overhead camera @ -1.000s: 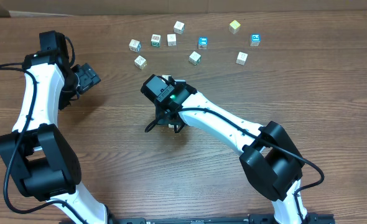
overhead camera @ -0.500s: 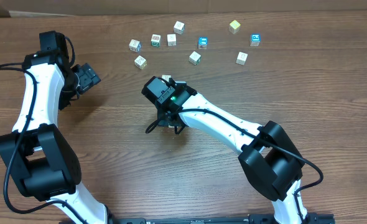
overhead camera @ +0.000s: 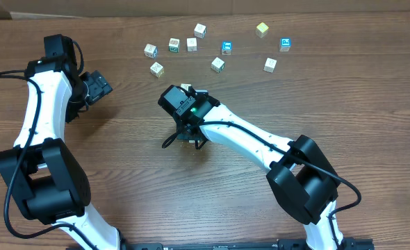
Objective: Form a tower
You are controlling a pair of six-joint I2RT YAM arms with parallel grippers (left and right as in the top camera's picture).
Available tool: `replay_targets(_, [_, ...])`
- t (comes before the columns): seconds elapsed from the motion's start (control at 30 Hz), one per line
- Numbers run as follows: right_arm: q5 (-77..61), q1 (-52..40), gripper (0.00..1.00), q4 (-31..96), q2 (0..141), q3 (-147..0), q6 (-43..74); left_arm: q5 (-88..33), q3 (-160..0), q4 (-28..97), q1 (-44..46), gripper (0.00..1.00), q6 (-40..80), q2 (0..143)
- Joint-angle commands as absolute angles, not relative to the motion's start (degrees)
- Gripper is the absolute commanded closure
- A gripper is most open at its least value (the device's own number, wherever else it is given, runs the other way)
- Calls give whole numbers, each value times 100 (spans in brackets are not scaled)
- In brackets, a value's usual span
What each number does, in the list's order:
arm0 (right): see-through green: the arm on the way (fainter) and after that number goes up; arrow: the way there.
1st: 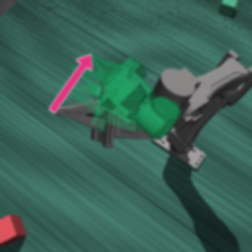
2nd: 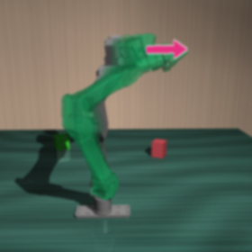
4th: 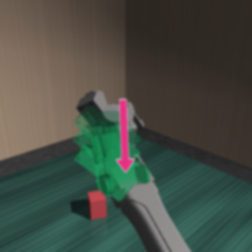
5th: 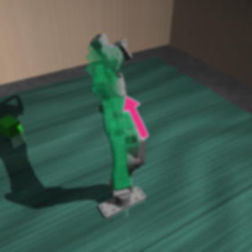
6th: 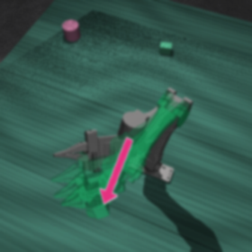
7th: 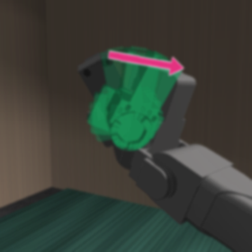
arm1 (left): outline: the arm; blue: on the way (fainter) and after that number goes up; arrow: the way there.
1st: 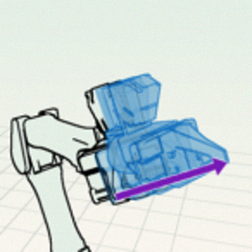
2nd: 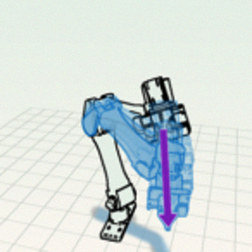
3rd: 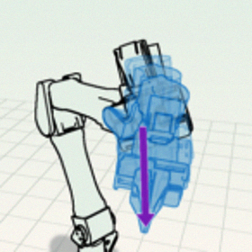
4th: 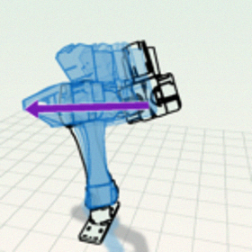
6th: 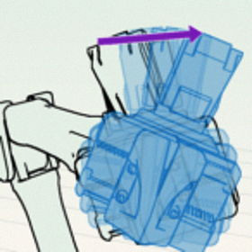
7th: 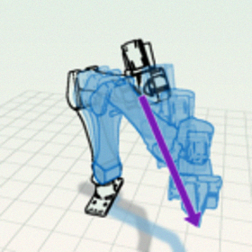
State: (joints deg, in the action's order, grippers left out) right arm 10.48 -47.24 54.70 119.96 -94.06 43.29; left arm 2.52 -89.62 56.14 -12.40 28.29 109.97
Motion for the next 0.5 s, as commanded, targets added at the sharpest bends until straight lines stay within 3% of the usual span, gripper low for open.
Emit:
replay_targets(0.0, [1092,-4731,75,5448,11977,-9371,4320,252,-9011,5612,-1221,1,2766,11026])
replay_targets(0.27, [1090,-4731,59,5448,11977,-9371,4320,250,-9011,5612,-1221,0,2764,11026])
replay_targets(0.33, [1090,-4731,41,5448,11977,-9371,4320,252,-9011,5612,-1221,0,2764,11026])
replay_targets(0.47, [1092,-4729,18,5441,11977,-9371,4309,250,-9011,5612,-1221,0,2766,11026])
